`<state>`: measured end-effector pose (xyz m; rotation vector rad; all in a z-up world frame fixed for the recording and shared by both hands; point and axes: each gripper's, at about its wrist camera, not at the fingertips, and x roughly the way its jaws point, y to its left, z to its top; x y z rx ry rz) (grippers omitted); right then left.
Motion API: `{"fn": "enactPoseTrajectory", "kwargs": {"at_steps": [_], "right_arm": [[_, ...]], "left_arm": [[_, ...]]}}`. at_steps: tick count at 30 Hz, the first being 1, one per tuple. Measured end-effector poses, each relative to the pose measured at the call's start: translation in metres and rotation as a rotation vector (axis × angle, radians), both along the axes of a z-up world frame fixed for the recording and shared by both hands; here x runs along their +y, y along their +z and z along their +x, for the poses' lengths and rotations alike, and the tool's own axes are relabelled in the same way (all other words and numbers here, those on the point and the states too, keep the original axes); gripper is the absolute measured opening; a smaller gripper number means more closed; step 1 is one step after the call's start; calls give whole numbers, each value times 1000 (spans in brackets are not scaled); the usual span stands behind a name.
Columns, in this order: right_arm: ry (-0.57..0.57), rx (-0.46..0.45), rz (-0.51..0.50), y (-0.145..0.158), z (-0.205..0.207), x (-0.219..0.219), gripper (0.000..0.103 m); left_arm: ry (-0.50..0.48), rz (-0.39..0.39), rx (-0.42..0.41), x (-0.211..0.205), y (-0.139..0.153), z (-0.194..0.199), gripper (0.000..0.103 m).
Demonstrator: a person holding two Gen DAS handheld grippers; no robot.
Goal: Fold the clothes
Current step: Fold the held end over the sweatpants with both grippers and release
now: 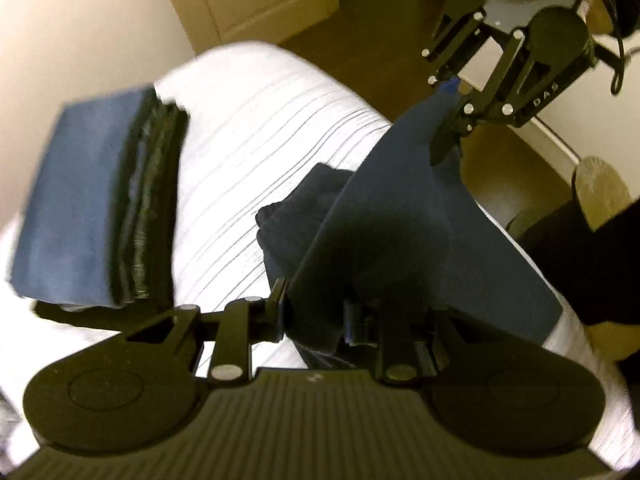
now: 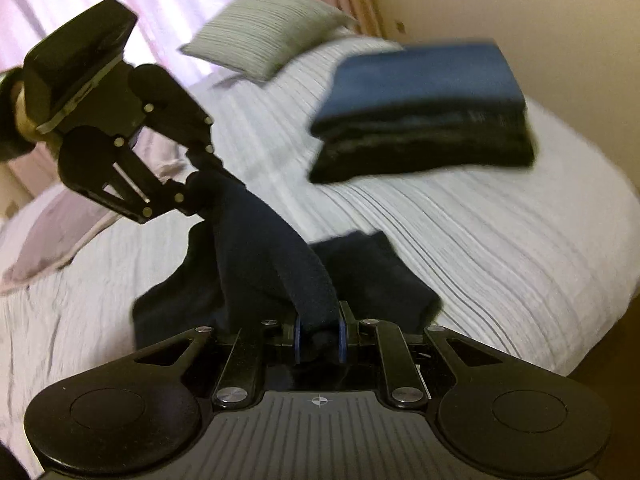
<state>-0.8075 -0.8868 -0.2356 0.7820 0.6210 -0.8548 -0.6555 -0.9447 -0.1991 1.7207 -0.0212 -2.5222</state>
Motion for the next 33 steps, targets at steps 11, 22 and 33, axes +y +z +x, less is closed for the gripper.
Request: {"fn": "enactPoseTrajectory", "kwargs": {"at_steps": [11, 22, 33], "right_arm": [[-137, -157, 151, -85, -47, -48, 15], [-342, -147, 98, -77, -76, -44, 47], [-162, -110, 11, -63, -16, -56, 46]], "left_arm": [[96, 138, -22, -59, -80, -25, 22], [362, 153, 31, -77, -85, 4, 39], [439, 161, 144, -54, -62, 6, 32]]}}
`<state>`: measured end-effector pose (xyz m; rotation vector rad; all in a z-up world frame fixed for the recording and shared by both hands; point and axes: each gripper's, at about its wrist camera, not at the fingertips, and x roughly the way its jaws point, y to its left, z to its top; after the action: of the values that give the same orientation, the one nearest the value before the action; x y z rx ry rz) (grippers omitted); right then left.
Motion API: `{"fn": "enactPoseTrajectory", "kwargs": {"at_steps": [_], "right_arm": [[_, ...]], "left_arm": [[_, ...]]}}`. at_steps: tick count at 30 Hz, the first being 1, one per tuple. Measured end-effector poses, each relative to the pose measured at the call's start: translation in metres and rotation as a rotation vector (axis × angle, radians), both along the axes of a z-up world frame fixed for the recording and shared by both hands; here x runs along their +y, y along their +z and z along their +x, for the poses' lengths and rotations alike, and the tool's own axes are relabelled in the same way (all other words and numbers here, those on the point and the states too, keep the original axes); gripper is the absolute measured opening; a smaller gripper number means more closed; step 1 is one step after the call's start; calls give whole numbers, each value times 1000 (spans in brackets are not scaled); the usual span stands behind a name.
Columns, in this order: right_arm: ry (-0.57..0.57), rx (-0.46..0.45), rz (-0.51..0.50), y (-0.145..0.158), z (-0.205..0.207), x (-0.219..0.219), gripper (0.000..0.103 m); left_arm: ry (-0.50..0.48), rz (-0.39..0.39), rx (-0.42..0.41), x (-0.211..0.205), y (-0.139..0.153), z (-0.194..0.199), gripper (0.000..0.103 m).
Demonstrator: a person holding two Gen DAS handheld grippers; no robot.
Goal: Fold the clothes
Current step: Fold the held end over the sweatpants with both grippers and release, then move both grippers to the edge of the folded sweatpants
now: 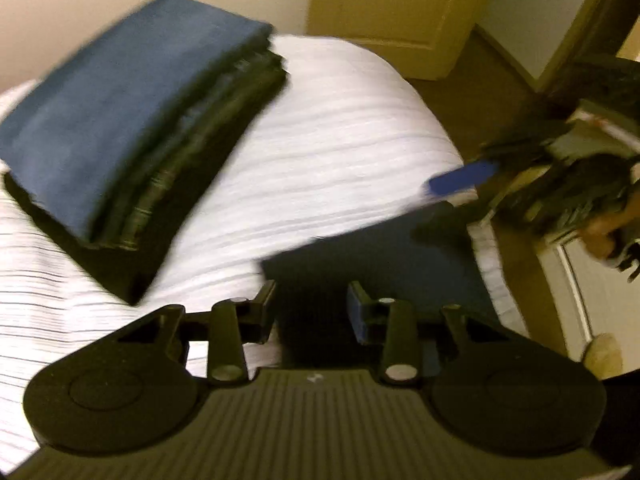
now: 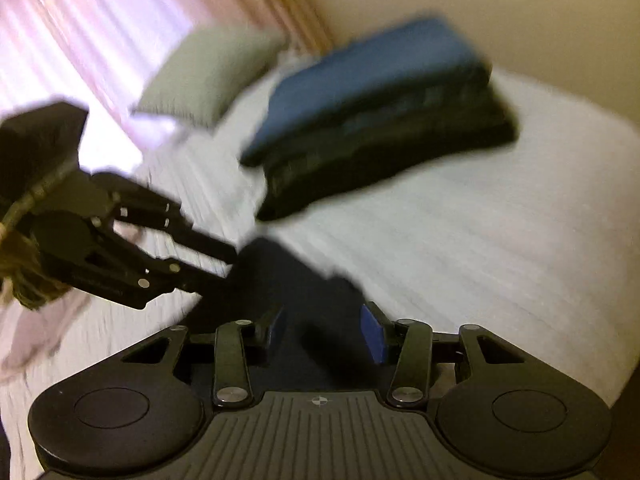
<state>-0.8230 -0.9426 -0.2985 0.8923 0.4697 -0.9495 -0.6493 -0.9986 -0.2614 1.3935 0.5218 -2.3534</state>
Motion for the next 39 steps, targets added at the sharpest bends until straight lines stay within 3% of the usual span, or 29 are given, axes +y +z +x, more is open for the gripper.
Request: {"fn": "enactPoseTrajectory", "kwargs": {"at_steps": [4, 9, 15, 18, 23, 29, 34, 39], "right_arm": [[-5, 4, 20, -21, -6, -14, 46], [30, -10, 31, -28, -12, -28, 46], [47, 28, 48, -21, -15, -13, 46], [13, 47, 65, -20, -22, -6, 46], [-70, 89, 57, 4, -27, 9, 46], [30, 46, 7, 37, 26, 74, 46], [154, 36, 40, 13, 88, 138, 46], [185, 78, 46, -21, 115, 179, 46]], "left_arm": [[28, 36, -32, -9, -41, -15, 32], [53, 67, -24, -22, -56, -14, 36], [66, 61, -69, -19, -47, -2, 36], [131, 63, -88, -17, -38, 17, 39], [216, -5, -96, 9, -8, 62, 34], [345, -36, -44, 70, 21, 135, 34], [386, -35, -20, 129, 13, 169, 34], [402, -75, -52, 149, -23, 183, 37]]}}
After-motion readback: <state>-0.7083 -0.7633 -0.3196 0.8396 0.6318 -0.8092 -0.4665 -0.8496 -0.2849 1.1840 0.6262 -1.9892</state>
